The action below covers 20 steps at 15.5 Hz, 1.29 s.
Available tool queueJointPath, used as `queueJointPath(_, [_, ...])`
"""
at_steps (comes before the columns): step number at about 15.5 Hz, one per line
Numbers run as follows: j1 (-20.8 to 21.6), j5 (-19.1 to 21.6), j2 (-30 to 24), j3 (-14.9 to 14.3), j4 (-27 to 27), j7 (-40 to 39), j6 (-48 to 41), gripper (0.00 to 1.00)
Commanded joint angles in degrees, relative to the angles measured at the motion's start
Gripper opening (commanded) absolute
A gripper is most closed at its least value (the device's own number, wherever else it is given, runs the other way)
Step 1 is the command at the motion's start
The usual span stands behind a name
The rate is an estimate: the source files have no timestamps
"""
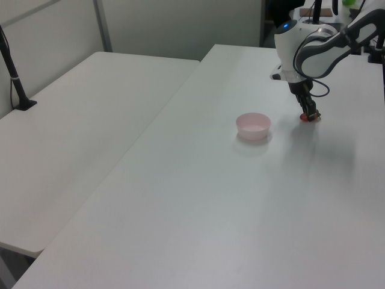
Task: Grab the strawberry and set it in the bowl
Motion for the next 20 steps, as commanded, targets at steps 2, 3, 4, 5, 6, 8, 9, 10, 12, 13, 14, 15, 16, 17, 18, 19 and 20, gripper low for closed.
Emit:
queueJointPath(2, [-0.37,-0.14,-1.47,-0.01,1.52,-0.51,-0.03,0.21])
queueJointPath(3, [-0.2,0.9,-1.99,-0.01,3.62,0.1,-1.34,0.2])
queueJointPath(4, [-0.11,2.74,-2.08,-0.01,5.9,0.8,-2.31,0.2])
queueJointPath(5, [0.15,5.02,-1.91,-0.01,8.18,1.33,-3.02,0.2])
queueJointPath(6, [0.33,7.48,-1.73,-0.01,10.38,2.03,-3.11,0.2])
queueJointPath(8, [1.29,11.44,-1.03,0.25,14.69,5.1,-2.59,0.2])
queueJointPath(9, [2.25,12.42,0.1,0.26,17.06,7.73,-2.41,0.2])
queueJointPath(10, [3.48,12.86,1.59,0.26,18.13,10.88,-1.45,0.2])
queueJointPath(12, [6.56,13.92,5.19,0.26,20.07,17.91,3.55,0.21])
queueJointPath(13, [7.7,13.92,6.25,0.26,20.16,20.12,3.83,0.21])
queueJointPath(14, [8.76,13.75,7.4,0.26,20.16,21.71,4.53,0.21])
queueJointPath(15, [9.46,13.57,8.28,0.26,20.16,22.95,5.32,0.22])
queueJointPath(16, [10.08,13.57,9.16,0.26,20.16,24.0,6.11,0.24])
queueJointPath(17, [10.17,13.83,9.86,0.26,20.16,24.8,6.99,0.26])
queueJointPath(18, [10.44,13.83,10.74,0.26,20.16,26.37,7.95,0.28])
queueJointPath(19, [10.52,13.92,11.27,0.34,20.16,29.26,8.83,0.4])
queueJointPath(20, [10.53,13.66,11.36,0.34,20.16,32.42,9.62,0.68])
